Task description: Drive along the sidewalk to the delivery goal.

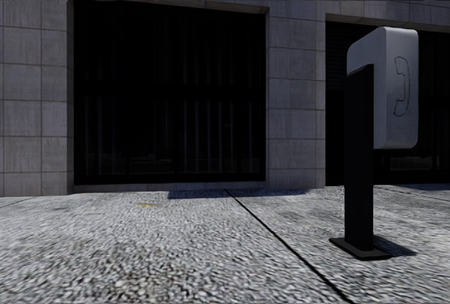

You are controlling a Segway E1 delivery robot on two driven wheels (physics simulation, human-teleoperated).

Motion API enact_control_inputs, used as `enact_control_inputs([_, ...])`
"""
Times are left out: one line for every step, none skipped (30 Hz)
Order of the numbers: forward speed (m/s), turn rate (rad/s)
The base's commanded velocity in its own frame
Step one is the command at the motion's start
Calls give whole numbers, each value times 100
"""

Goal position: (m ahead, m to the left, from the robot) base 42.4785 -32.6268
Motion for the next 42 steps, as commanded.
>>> enact_control_inputs([165,0])
enact_control_inputs([165,0])
enact_control_inputs([166,0])
enact_control_inputs([166,0])
enact_control_inputs([166,0])
enact_control_inputs([166,0])
enact_control_inputs([166,0])
enact_control_inputs([166,0])
enact_control_inputs([166,0])
enact_control_inputs([167,0])
enact_control_inputs([167,0])
enact_control_inputs([167,0])
enact_control_inputs([167,0])
enact_control_inputs([165,0])
enact_control_inputs([164,0])
enact_control_inputs([163,0])
enact_control_inputs([160,0])
enact_control_inputs([154,0])
enact_control_inputs([154,0])
enact_control_inputs([141,0])
enact_control_inputs([136,0])
enact_control_inputs([134,0])
enact_control_inputs([132,0])
enact_control_inputs([130,0])
enact_control_inputs([130,0])
enact_control_inputs([128,0])
enact_control_inputs([126,0])
enact_control_inputs([125,0])
enact_control_inputs([123,-16])
enact_control_inputs([114,-37])
enact_control_inputs([109,-51])
enact_control_inputs([106,-67])
enact_control_inputs([106,-67])
enact_control_inputs([103,-79])
enact_control_inputs([96,-82])
enact_control_inputs([94,-82])
enact_control_inputs([93,-82])
enact_control_inputs([93,-82])
enact_control_inputs([93,-82])
enact_control_inputs([93,-83])
enact_control_inputs([93,-83])
enact_control_inputs([93,-83])
